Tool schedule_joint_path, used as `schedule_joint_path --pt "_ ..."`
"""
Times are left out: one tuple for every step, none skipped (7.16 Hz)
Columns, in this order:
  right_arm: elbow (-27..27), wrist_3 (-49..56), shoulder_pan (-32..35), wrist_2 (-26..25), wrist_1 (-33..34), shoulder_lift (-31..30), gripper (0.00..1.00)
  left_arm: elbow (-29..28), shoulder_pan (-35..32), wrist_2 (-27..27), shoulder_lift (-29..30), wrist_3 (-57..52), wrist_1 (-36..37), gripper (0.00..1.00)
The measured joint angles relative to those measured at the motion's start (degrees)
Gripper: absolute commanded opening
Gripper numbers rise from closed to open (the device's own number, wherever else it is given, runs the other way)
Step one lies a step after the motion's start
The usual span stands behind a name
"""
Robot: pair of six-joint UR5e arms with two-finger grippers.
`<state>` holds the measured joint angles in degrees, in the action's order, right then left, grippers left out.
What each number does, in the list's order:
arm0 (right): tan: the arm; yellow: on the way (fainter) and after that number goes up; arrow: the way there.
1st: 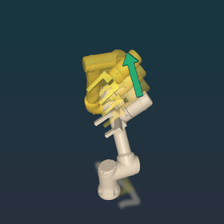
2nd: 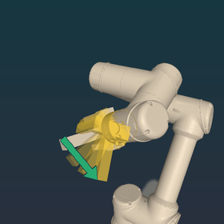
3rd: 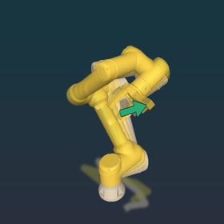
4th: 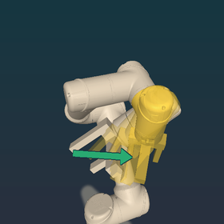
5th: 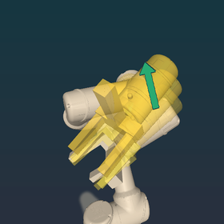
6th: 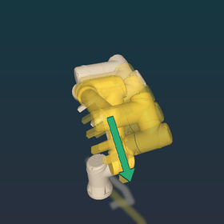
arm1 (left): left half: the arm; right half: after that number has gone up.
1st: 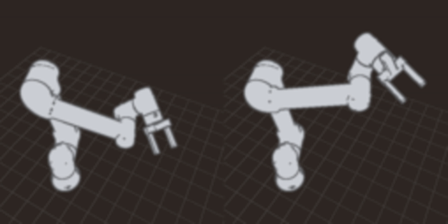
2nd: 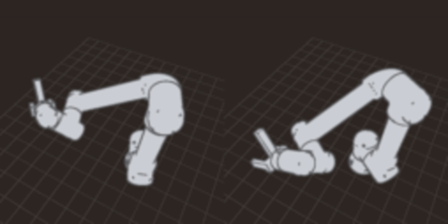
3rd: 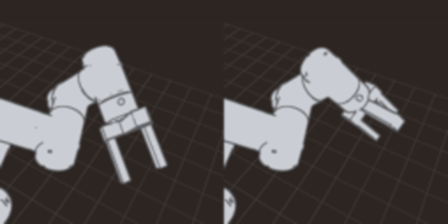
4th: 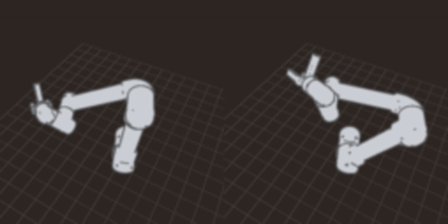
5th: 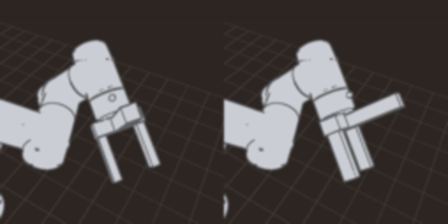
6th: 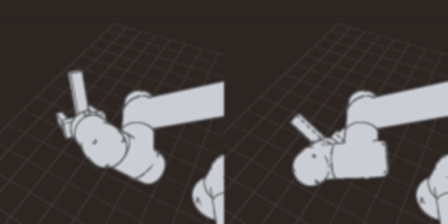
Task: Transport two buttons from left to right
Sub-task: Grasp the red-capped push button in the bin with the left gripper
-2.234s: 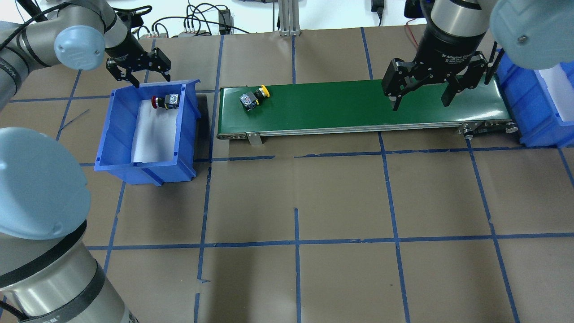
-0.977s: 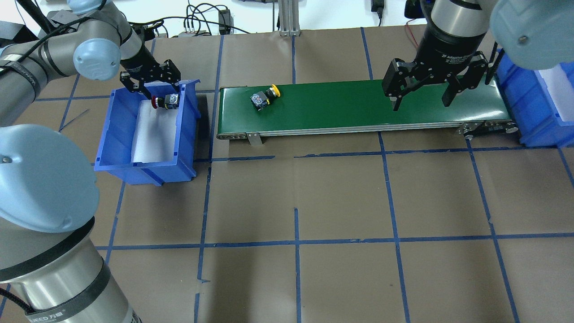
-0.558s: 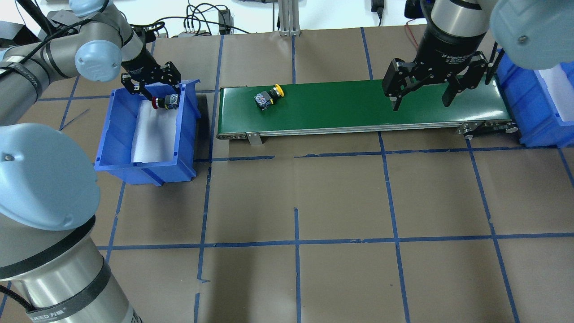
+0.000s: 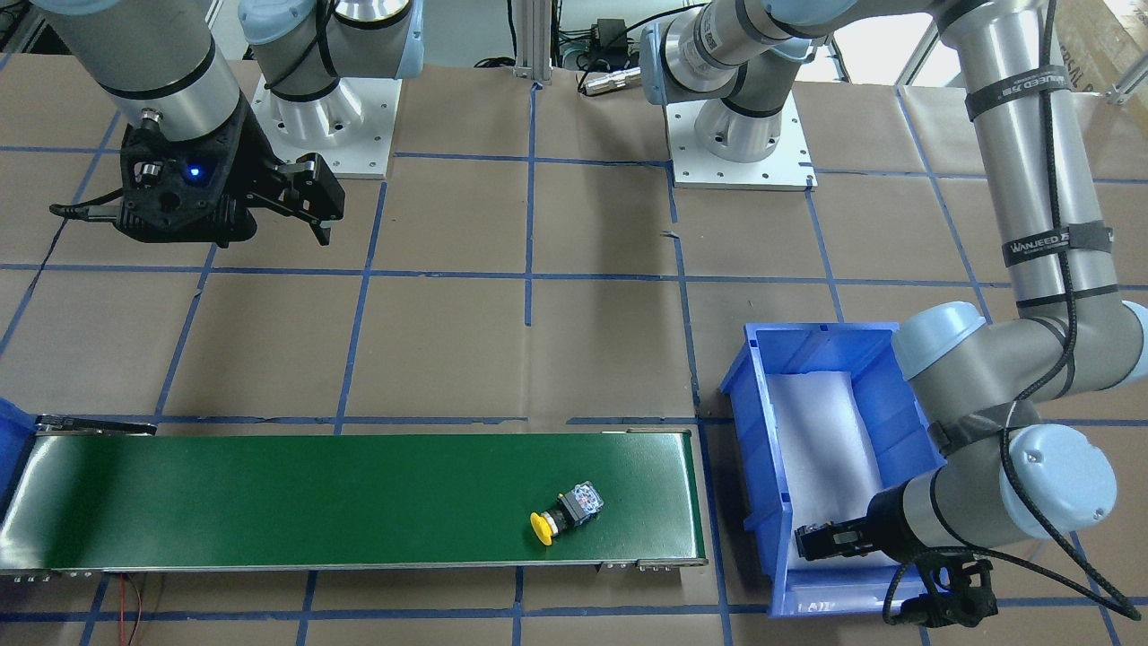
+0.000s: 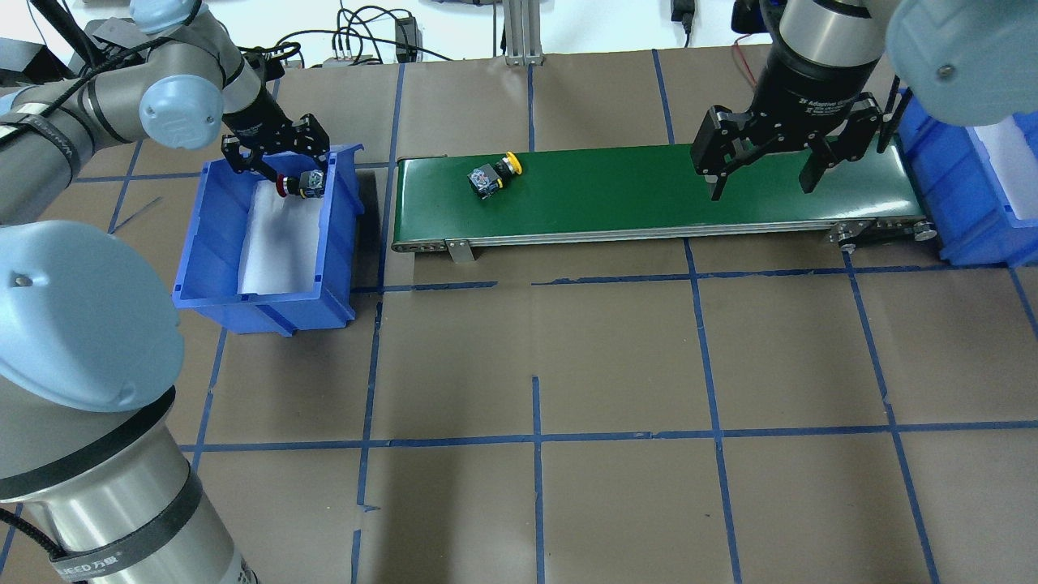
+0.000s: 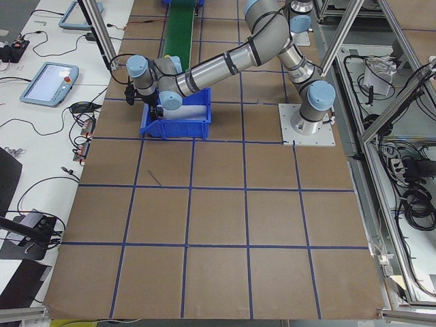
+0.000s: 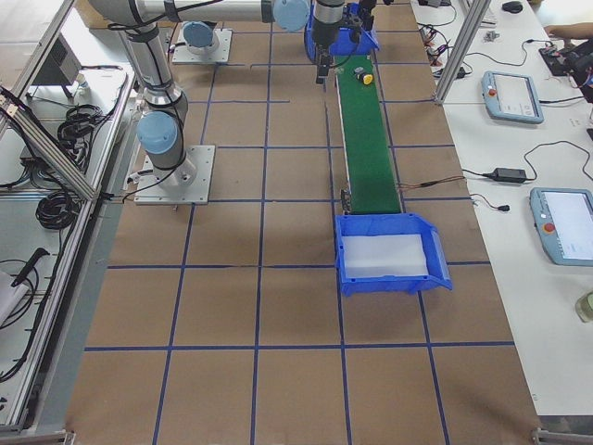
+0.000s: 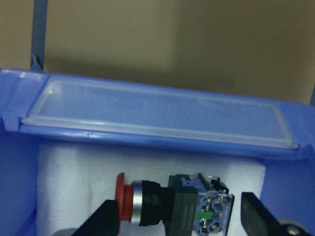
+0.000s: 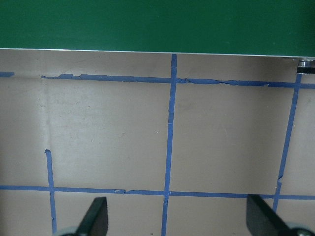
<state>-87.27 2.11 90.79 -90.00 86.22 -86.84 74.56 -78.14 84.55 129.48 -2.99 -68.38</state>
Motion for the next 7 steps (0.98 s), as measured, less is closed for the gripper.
schedule_joint_path --pt "0.00 0.00 0.00 0.00 0.00 0.00 1.00 -0.26 0.00 0.00 -0.22 0.00 0.00 0.92" --pt "0.00 0.00 0.00 0.00 0.00 0.00 1.00 -0.44 0.00 0.02 -0.33 0.00 -0.02 0.93" --pt "0.00 0.00 0.00 0.00 0.00 0.00 1.00 -0.48 0.00 0.08 -0.20 0.00 -0.06 0.94" --pt "0.00 0.00 0.00 0.00 0.00 0.00 1.00 -0.39 0.00 0.35 0.02 0.00 -0.06 0.94" --pt "0.00 0.00 0.00 0.00 0.00 0.00 1.00 -0.17 -0.02 0.79 0.18 -0.10 -0.05 0.94" --pt "0.00 0.00 0.00 0.00 0.00 0.00 1.00 0.03 -0.05 1.07 0.28 -0.38 -0.09 0.94" --pt "0.00 0.00 0.00 0.00 0.00 0.00 1.00 0.13 -0.15 1.18 0.30 -0.67 -0.16 0.94"
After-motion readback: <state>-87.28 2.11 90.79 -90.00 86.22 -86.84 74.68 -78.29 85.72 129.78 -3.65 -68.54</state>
